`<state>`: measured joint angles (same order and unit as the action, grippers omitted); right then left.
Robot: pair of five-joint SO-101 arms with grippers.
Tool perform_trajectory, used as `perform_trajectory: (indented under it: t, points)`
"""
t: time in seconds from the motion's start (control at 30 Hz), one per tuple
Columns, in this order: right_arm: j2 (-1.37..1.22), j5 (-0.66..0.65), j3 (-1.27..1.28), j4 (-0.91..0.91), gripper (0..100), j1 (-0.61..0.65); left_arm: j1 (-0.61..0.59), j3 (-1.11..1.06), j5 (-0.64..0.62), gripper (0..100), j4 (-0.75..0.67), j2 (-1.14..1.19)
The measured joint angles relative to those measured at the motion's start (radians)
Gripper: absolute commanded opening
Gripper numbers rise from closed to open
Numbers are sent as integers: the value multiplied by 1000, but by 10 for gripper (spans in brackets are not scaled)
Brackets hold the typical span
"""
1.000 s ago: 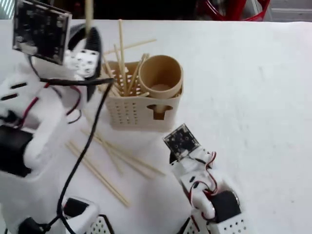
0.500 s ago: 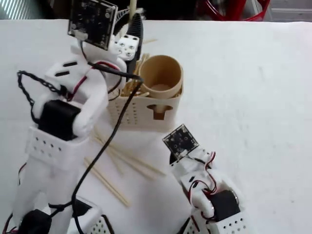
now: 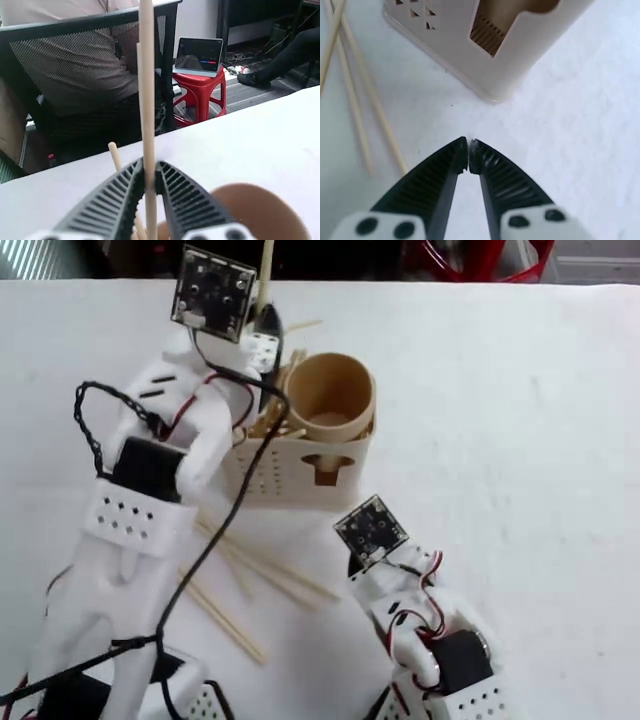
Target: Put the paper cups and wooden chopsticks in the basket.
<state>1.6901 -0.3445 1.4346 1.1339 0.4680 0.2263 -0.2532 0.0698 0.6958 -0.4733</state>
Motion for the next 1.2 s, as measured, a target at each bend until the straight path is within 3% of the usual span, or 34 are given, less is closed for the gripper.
perform_trajectory:
  t: [0.13, 0.3, 0.57, 0.93, 1.2]
  points:
    - [0, 0, 0, 0, 18, 0, -3, -48, 0, 33, -5, 0]
    - [0, -17, 0, 0, 18, 0, -2, -83, 0, 134, -5, 0]
    - [-2, -35, 0, 0, 18, 0, -66, -84, 0, 132, 31, 0]
    - [-5, -35, 0, 0, 18, 0, -83, 163, 0, 132, 279, -78]
    - [-5, -35, 0, 0, 18, 0, -109, 166, 0, 135, 275, -78]
